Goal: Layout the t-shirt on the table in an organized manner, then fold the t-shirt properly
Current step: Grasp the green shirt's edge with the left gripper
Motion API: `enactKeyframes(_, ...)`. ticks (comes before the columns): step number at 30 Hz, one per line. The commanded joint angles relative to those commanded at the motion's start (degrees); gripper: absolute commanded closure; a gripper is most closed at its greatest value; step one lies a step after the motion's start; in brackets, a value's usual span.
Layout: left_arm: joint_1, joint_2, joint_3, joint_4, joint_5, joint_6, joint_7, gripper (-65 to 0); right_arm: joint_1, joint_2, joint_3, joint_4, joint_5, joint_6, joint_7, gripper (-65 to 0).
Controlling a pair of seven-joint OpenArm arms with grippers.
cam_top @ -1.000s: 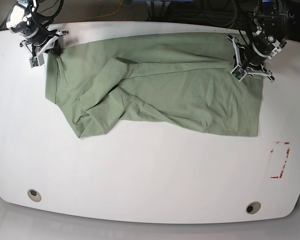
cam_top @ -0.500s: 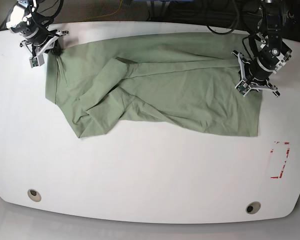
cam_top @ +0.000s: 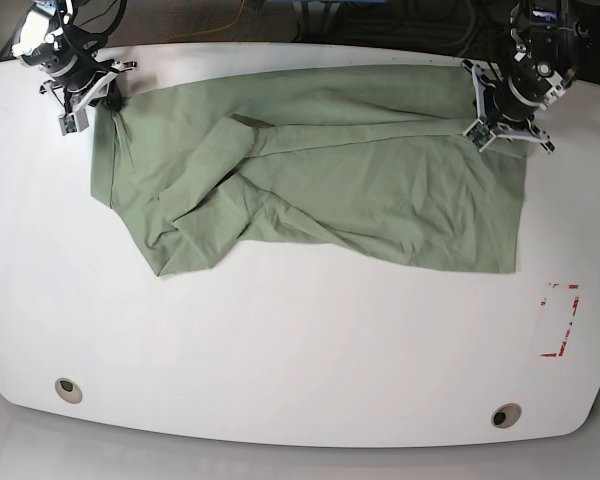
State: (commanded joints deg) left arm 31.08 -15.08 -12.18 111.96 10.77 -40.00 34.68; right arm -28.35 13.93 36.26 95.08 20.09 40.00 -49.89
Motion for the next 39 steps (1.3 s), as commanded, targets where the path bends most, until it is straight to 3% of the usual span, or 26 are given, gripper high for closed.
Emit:
enactKeyframes(9,3.1,0.0,0.0,0.0,-3.6,0.0,-0.1,-2.7,0.0,0.0,-0.1,0.0,0.0,0.0,0.0,-2.4)
enactKeyframes(39,-1.9,-1.9,0.0,-2.8,-3.9,0.0,-0.1,-2.7,0.0,0.0,0.2,0.0,0.0,0.0,0.0,-2.4)
